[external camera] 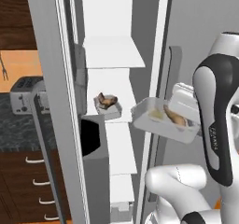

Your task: Take the meat container that has the steak and place it on the second highest rack of the freezer. Then take the vegetable container that has the sweet potato and garlic and place it on the highest rack of the freezer.

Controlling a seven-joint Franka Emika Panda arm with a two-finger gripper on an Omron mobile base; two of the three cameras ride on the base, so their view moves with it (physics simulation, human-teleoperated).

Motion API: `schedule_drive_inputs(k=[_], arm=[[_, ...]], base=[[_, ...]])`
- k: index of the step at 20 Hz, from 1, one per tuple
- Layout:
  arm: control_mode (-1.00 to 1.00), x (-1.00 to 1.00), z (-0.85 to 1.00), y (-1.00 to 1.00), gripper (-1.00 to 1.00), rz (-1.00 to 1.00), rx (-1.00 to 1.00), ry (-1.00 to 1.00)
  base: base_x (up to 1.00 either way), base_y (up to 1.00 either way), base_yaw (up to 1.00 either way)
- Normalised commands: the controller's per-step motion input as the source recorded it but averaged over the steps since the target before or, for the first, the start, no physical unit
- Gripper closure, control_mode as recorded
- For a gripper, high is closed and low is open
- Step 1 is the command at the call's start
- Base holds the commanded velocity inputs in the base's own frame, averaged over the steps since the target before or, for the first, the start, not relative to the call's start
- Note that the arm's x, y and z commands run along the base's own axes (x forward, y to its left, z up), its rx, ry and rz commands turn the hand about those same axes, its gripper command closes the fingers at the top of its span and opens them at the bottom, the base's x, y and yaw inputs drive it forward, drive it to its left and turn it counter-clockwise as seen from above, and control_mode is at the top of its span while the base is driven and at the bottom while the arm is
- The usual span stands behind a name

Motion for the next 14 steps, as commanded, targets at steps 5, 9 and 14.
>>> schedule_drive_inputs(k=[5,9,14], arm=[[-1.00,-0.09,0.31,0.26,1.00,-0.40,0.00,-0.15],[-1.00,0.00,0.54,0.22,1.00,-0.45,0.00,-0.18],[-1.00,0.23,0.47,0.52,1.00,-0.06,0.08,-0.14]], base=[[0.00,0.09,-0.08],[0.00,0.00,0.00],[0.00,0.00,0.00]])
